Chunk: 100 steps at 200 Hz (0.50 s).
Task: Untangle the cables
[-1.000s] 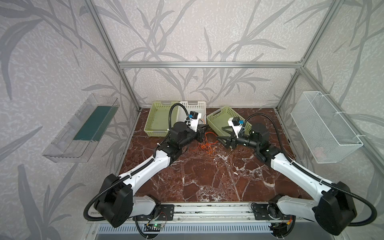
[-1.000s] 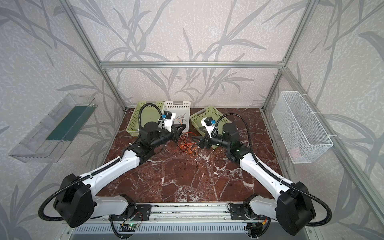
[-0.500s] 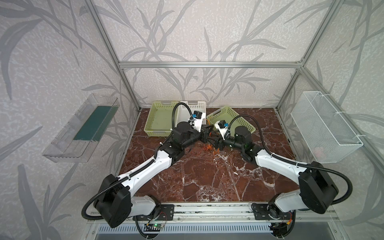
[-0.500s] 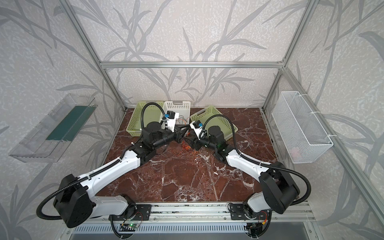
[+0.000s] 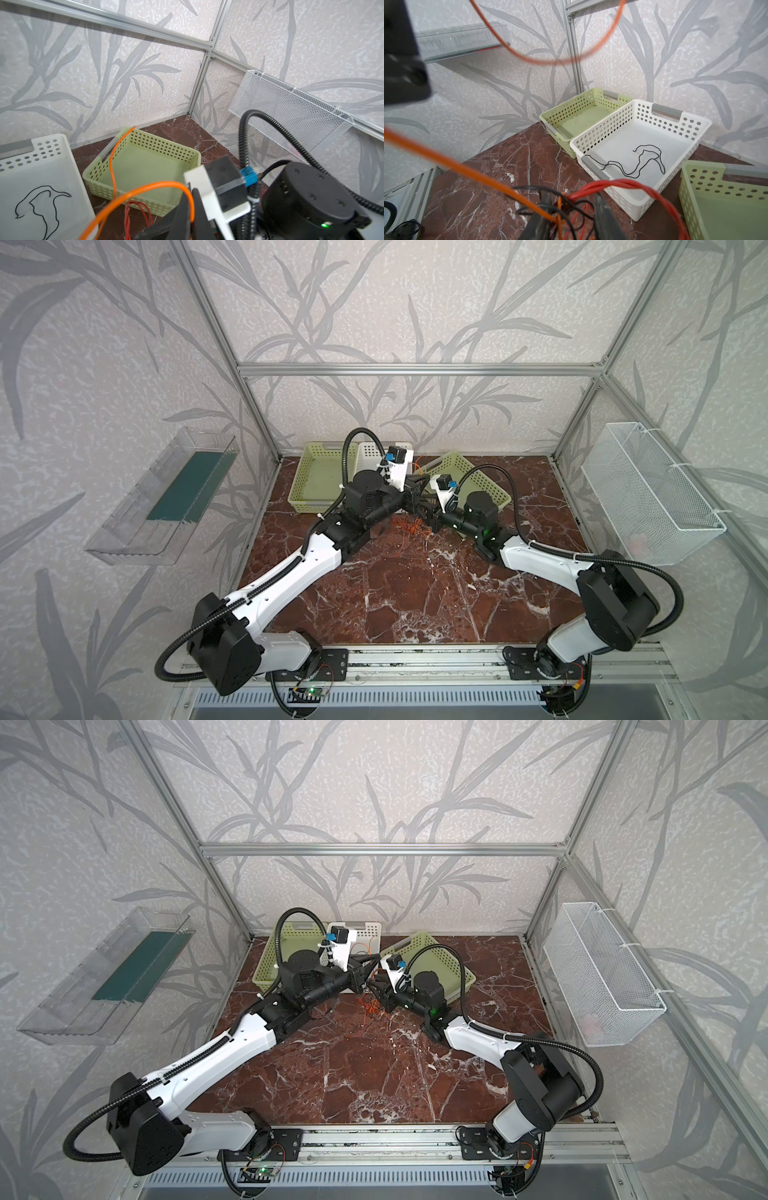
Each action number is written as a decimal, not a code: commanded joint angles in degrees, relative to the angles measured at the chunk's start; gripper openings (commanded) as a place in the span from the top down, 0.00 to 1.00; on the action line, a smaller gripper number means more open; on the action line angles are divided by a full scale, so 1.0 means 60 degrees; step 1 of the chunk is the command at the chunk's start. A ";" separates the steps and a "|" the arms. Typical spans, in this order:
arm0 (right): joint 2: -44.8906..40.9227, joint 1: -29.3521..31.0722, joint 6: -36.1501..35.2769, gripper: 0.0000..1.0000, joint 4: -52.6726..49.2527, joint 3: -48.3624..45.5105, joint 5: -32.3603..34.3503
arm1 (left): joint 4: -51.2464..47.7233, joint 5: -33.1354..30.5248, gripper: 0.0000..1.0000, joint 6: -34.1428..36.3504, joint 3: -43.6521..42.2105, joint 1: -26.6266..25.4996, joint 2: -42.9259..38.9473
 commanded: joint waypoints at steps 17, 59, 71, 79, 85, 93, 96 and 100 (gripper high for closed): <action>0.0478 0.0057 -0.0163 0.68 -0.0613 -0.0223 0.0232 | -0.0318 -0.0066 1.00 0.0568 0.1407 -0.0073 -0.0221; 0.0909 0.0046 -0.0179 0.68 -0.0999 -0.0216 0.0317 | -0.0961 -0.0469 1.00 0.1284 0.2623 -0.0050 -0.0264; 0.1035 0.0053 -0.0156 0.68 -0.1083 -0.0205 0.0325 | -0.1134 -0.0540 1.00 0.1484 0.3008 -0.0040 -0.0238; 0.1109 0.0045 -0.0145 0.68 -0.1113 -0.0208 0.0293 | -0.1282 -0.0586 1.00 0.1582 0.3277 -0.0041 -0.0205; 0.1159 0.0045 -0.0136 0.69 -0.1113 -0.0215 0.0250 | -0.1394 -0.0612 1.00 0.1677 0.3477 -0.0034 -0.0168; 0.1208 0.0047 -0.0129 0.69 -0.1074 -0.0240 0.0205 | -0.1563 -0.0624 1.00 0.1812 0.3729 -0.0024 -0.0121; 0.1209 0.0045 -0.0116 0.69 -0.1037 -0.0257 0.0177 | -0.1613 -0.0639 1.00 0.1858 0.3805 -0.0013 -0.0105; 0.1216 0.0038 -0.0105 0.69 -0.0981 -0.0284 0.0127 | -0.1675 -0.0659 1.00 0.1925 0.3893 0.0001 -0.0091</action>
